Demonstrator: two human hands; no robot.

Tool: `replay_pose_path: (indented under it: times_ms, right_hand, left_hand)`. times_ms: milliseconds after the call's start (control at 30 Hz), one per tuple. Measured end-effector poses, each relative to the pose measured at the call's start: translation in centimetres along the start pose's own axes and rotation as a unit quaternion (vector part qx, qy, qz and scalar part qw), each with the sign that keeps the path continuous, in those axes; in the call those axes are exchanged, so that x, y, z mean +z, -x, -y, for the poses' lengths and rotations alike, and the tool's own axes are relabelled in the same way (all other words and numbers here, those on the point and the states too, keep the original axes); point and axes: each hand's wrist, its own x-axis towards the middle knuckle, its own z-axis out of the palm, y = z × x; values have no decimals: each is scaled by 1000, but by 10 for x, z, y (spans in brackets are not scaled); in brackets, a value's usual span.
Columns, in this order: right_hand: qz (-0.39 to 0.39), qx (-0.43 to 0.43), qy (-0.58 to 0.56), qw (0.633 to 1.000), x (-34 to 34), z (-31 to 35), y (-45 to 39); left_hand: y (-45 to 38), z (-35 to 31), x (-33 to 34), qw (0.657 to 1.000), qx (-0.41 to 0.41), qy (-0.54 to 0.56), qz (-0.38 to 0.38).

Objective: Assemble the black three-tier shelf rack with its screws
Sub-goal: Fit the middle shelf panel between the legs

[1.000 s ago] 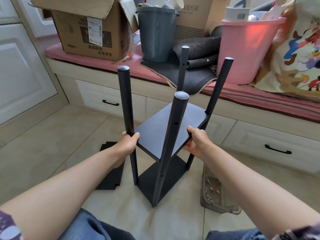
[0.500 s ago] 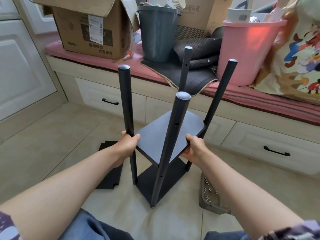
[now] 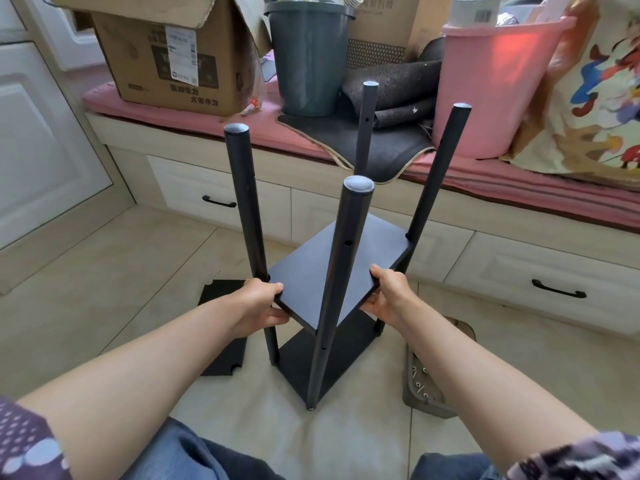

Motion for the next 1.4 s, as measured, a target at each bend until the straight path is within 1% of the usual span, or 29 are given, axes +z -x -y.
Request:
replay_pose_path:
  times_ms: [133,367,500,600,667,700,800,867,967,1000,1067,1100,1133,1167,1200,1233,1267,1300,1400]
  right_hand:
    - [1,-5,-3,1000,1,-2,1]
    - [-17,-15,-16,1000,9,-4,2]
    - [-13,3,-84,996,21,-8,0]
    - [-1,24,-147,989,32,-11,0]
    - [-4,32,-168,985,35,-10,0]
    - [-5,35,-167,985,35,-10,-1]
    - [-1,59,-107,992,35,-3,3]
    - [-8,72,-38,997,30,7,5]
    - [-65,65,1,996,9,36,-3]
    - [-85,60,33,994,0,48,-7]
    - [-120,44,173,977,-18,61,-10]
    - [-142,15,271,952,-23,63,-12]
    - [-164,-38,382,908,-26,63,-15]
    - [-176,-107,484,850,-25,62,-17]
    - [-179,-180,540,803,-19,63,-19]
    - [-178,-236,544,785,-10,66,-20]
    - [-166,-280,521,789,-1,71,-22]
    - [-142,-320,484,802,8,78,-25]
    - [-89,-426,355,827,35,97,-37]
  left_hand:
    - [4,-3,-3,1000,-10,22,11]
    - [0,-7,-8,999,-6,43,-3]
    - [-13,-14,-14,996,24,77,-25]
    - [-25,-20,-18,991,52,110,-64]
    - [-25,-19,-17,988,46,127,-73]
    - [-22,-17,-15,990,35,127,-59]
    - [-13,-11,-11,996,12,92,6]
    - [-14,-10,-12,996,13,87,20]
    - [-14,-11,-15,995,11,95,35]
    - [-13,-11,-15,994,10,97,38]
    - [-13,-11,-14,994,6,98,42]
    - [-14,-11,-14,994,4,98,43]
    - [-16,-11,-15,994,2,101,44]
    - [-16,-11,-15,994,0,103,46]
    - [-17,-12,-16,994,-1,102,48]
    - [-18,-12,-17,994,-3,100,51]
    - [-19,-12,-17,993,-5,101,54]
    - [-20,-11,-18,993,-7,105,56]
    - [-24,-9,-19,991,-6,113,64]
